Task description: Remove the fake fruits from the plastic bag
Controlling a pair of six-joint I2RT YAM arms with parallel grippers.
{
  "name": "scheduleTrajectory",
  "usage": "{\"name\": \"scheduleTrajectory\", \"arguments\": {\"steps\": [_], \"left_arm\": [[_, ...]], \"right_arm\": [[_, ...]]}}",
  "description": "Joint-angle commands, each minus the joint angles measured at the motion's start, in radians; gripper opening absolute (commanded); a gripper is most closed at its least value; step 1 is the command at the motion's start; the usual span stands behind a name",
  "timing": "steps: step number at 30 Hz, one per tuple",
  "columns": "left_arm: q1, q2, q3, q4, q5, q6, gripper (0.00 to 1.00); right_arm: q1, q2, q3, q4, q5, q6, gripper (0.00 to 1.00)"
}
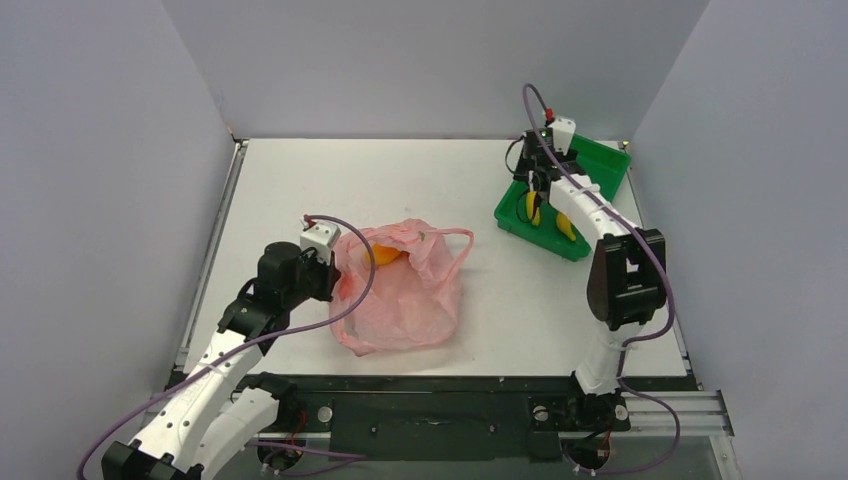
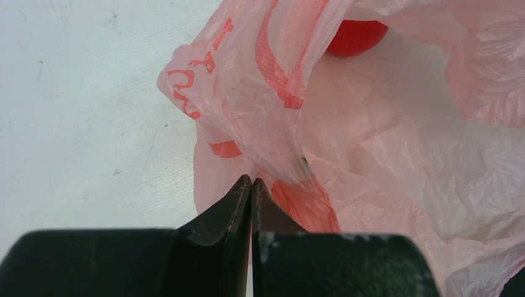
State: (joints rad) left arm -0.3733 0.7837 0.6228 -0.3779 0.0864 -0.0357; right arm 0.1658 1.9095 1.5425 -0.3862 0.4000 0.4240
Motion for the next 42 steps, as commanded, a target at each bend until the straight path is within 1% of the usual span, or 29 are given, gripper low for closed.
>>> {"name": "scheduleTrajectory", "arguments": {"steps": [1, 3, 8, 11, 12, 13, 14, 17, 18, 19, 21, 24, 28, 30, 31, 33, 36, 39, 42], "left_arm": [[-0.007, -0.005, 0.026, 0.037, -0.01, 0.01, 0.0], [-0.007, -0.001, 0.027, 0.036, -0.002, 0.009, 0.0], [-0.007, 0.003, 0.03, 0.036, -0.001, 0.007, 0.0], [-0.008, 0.004, 0.028, 0.037, -0.002, 0.006, 0.0], [-0.008, 0.005, 0.029, 0.037, -0.003, 0.005, 0.0], [-0.009, 0.008, 0.03, 0.036, -0.005, 0.005, 0.0], [-0.009, 0.009, 0.032, 0.032, -0.007, 0.005, 0.0], [-0.009, 0.005, 0.036, 0.027, -0.012, 0.004, 0.0], [-0.009, -0.001, 0.035, 0.026, -0.013, 0.004, 0.0], [-0.009, -0.004, 0.033, 0.026, -0.015, 0.004, 0.0], [-0.009, -0.011, 0.033, 0.029, -0.016, 0.005, 0.0], [-0.009, -0.017, 0.032, 0.029, -0.011, 0.004, 0.0], [-0.009, -0.014, 0.037, 0.025, -0.006, 0.002, 0.0], [-0.009, -0.015, 0.038, 0.024, 0.002, 0.0, 0.0], [-0.009, -0.016, 0.037, 0.027, 0.005, 0.0, 0.0], [-0.009, -0.018, 0.035, 0.032, 0.017, 0.0, 0.0], [-0.009, -0.016, 0.034, 0.035, 0.036, -0.001, 0.0], [-0.01, -0.01, 0.034, 0.038, 0.058, -0.001, 0.0], [-0.01, -0.011, 0.035, 0.044, 0.102, -0.003, 0.0]], "right_arm": [[0.145, -0.176, -0.037, 0.089, -0.063, 0.039, 0.62], [0.229, -0.231, -0.091, 0.135, -0.092, 0.055, 0.62], [0.394, -0.38, -0.194, 0.234, -0.157, 0.062, 0.62], [0.522, -0.44, -0.266, 0.253, -0.179, 0.062, 0.62], [0.548, -0.471, -0.286, 0.269, -0.185, 0.061, 0.62], [0.604, -0.486, -0.334, 0.281, -0.184, 0.059, 0.62], [0.631, -0.525, -0.362, 0.313, -0.182, 0.05, 0.62], [0.757, -0.613, -0.541, 0.422, -0.161, 0.037, 0.62], [0.778, -0.651, -0.577, 0.474, -0.156, 0.03, 0.62], [0.818, -0.667, -0.637, 0.496, -0.141, 0.021, 0.62], [0.867, -0.705, -0.699, 0.535, -0.116, 0.013, 0.63], [0.905, -0.692, -0.715, 0.521, -0.116, 0.02, 0.63], [0.922, -0.626, -0.691, 0.489, -0.169, 0.029, 0.61], [0.918, -0.583, -0.683, 0.494, -0.175, 0.055, 0.58], [0.913, -0.553, -0.679, 0.492, -0.155, 0.074, 0.54], [0.893, -0.516, -0.672, 0.508, -0.111, 0.099, 0.5], [0.85, -0.455, -0.643, 0.544, -0.123, 0.134, 0.48], [0.858, -0.384, -0.618, 0.604, -0.149, 0.137, 0.45], [0.884, -0.321, -0.554, 0.598, -0.152, 0.105, 0.4]]}}
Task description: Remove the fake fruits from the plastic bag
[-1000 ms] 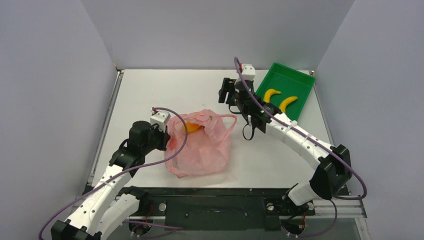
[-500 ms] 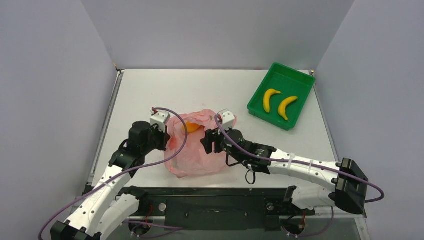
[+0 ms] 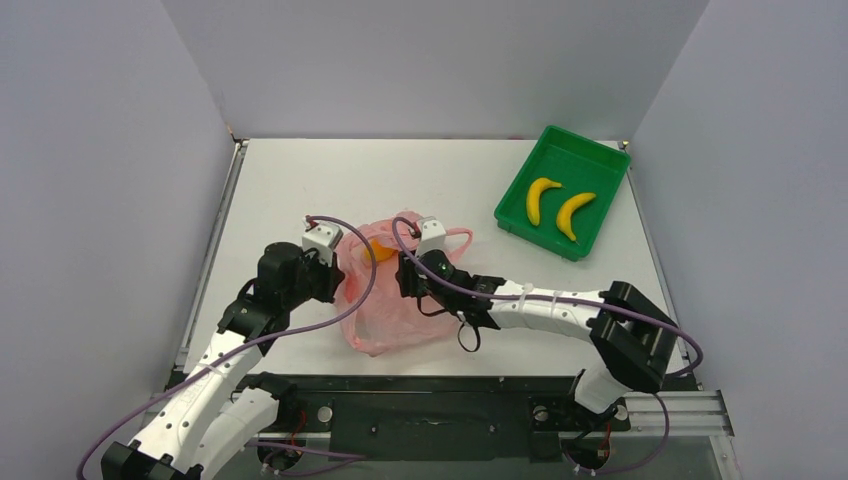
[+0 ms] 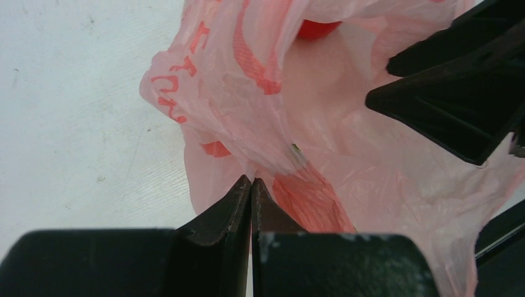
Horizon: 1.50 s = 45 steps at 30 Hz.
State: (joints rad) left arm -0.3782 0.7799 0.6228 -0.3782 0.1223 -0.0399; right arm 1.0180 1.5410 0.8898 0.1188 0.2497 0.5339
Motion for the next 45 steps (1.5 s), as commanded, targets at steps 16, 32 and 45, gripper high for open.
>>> {"name": "scheduleTrajectory", "arguments": {"steps": [16, 32, 45], "left_arm": [[-0.014, -0.056, 0.031, 0.037, -0.036, 0.004, 0.0], [-0.014, -0.086, 0.015, 0.078, 0.051, 0.003, 0.0], [-0.016, -0.109, 0.02, 0.07, 0.044, 0.003, 0.0]], "right_arm": [[0.035, 0.031, 0.15, -0.062, 0.205, -0.057, 0.42], [0.025, 0.237, 0.318, 0.049, -0.045, -0.086, 0.33], [-0.07, 0.382, 0.435, -0.037, 0.228, -0.162, 0.46]]}}
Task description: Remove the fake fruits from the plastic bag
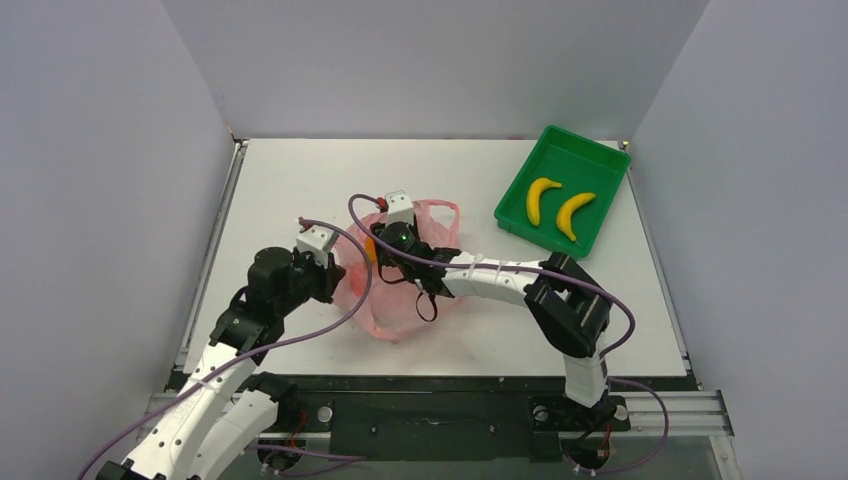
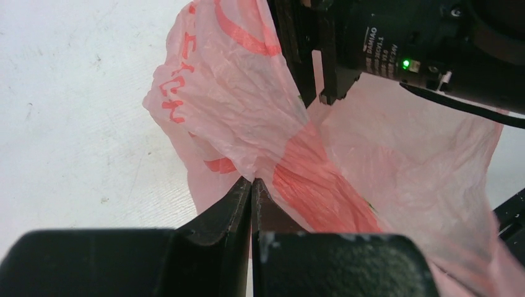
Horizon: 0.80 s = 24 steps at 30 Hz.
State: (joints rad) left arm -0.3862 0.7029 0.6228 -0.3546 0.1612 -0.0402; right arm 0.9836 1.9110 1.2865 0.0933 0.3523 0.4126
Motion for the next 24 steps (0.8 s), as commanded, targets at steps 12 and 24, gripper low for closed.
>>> {"name": "scheduleTrajectory", "arguments": {"steps": [12, 24], "left_arm": [[-0.009, -0.077, 0.004, 0.069, 0.013, 0.002, 0.0], [-0.015, -0.051, 0.001, 0.078, 0.085, 0.001, 0.0]], "right_arm": [[-0.093, 0.079, 0.068, 0.039, 0.152, 0.008, 0.71], [-0.132, 0.285, 0.276, 0.005, 0.15, 0.181, 0.86]]}}
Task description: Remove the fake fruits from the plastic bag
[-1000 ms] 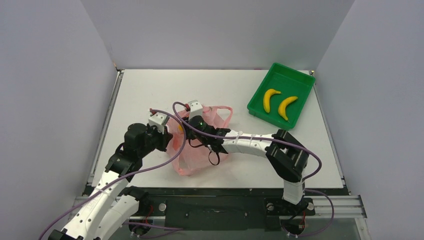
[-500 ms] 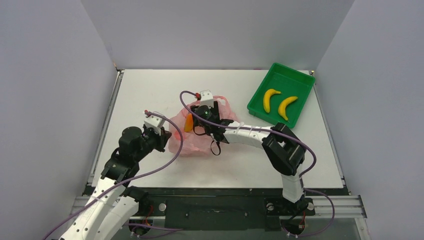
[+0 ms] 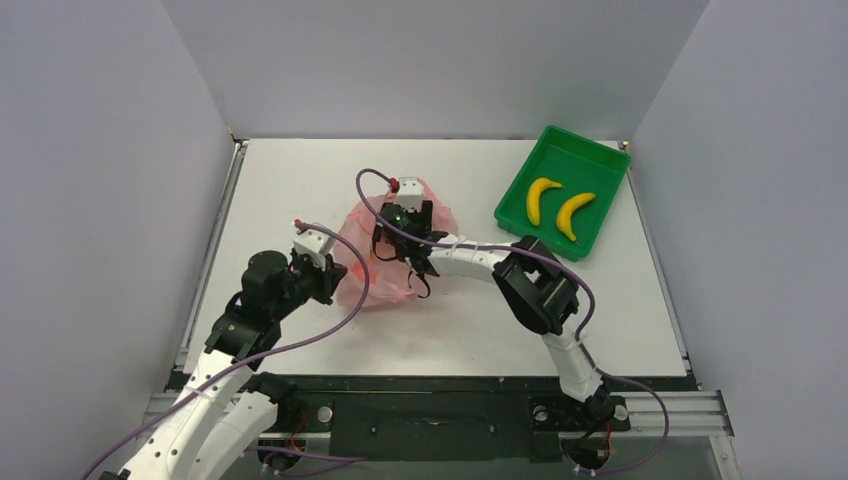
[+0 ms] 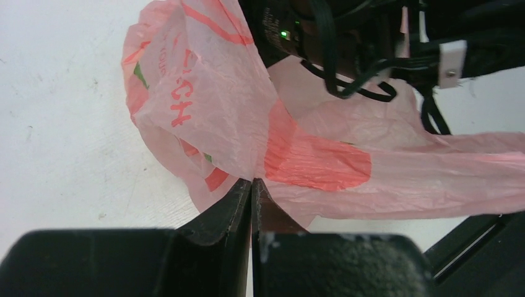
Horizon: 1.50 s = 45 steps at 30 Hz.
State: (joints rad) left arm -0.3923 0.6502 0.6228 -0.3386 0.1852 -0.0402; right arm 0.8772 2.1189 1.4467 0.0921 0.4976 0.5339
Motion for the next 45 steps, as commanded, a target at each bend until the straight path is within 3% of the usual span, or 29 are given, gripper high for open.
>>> {"name": "scheduleTrajectory", "arguments": {"steps": [1, 3, 6, 11, 17, 23, 28, 34, 39, 41, 42, 43, 45], "left_arm": [[-0.01, 0.007, 0.0, 0.064, 0.077, 0.001, 0.0], [-0.014, 0.016, 0.002, 0.065, 0.093, -0.001, 0.0], [-0.02, 0.024, 0.004, 0.06, 0.093, -0.001, 0.0], [-0.024, 0.02, 0.002, 0.059, 0.073, 0.0, 0.0], [-0.032, 0.047, 0.007, 0.027, -0.059, 0.001, 0.0], [-0.031, 0.136, 0.041, -0.034, -0.187, -0.005, 0.0], [-0.03, 0.125, 0.035, -0.029, -0.23, -0.008, 0.0], [-0.029, 0.09, 0.032, -0.021, -0.225, -0.003, 0.0], [-0.031, 0.049, 0.021, 0.025, -0.053, -0.022, 0.0], [-0.031, 0.055, 0.038, 0.023, 0.013, -0.049, 0.1], [-0.031, 0.058, 0.043, 0.022, 0.024, -0.075, 0.26], [-0.031, 0.063, 0.052, 0.02, 0.038, -0.084, 0.36], [-0.03, 0.066, 0.073, 0.008, 0.052, -0.11, 0.41]], "right_arm": [[-0.028, 0.094, 0.159, 0.007, -0.022, 0.061, 0.86], [-0.035, 0.134, 0.198, 0.039, -0.063, 0.065, 0.86], [-0.048, 0.221, 0.346, -0.056, -0.066, 0.111, 0.83], [-0.061, 0.315, 0.484, -0.155, -0.119, 0.138, 0.68], [-0.064, 0.241, 0.436, -0.103, -0.202, 0.103, 0.48], [-0.063, 0.111, 0.32, -0.041, -0.281, 0.052, 0.14], [-0.063, 0.007, 0.207, -0.004, -0.32, 0.032, 0.01], [-0.065, -0.044, 0.128, 0.009, -0.356, 0.018, 0.0], [-0.062, -0.061, 0.073, 0.052, -0.474, 0.038, 0.13], [-0.059, -0.07, 0.045, 0.085, -0.551, 0.05, 0.23], [-0.059, -0.07, 0.036, 0.099, -0.577, 0.052, 0.28], [-0.058, -0.07, 0.034, 0.102, -0.623, 0.055, 0.3], [-0.059, -0.069, 0.02, 0.122, -0.681, 0.051, 0.38]]}}
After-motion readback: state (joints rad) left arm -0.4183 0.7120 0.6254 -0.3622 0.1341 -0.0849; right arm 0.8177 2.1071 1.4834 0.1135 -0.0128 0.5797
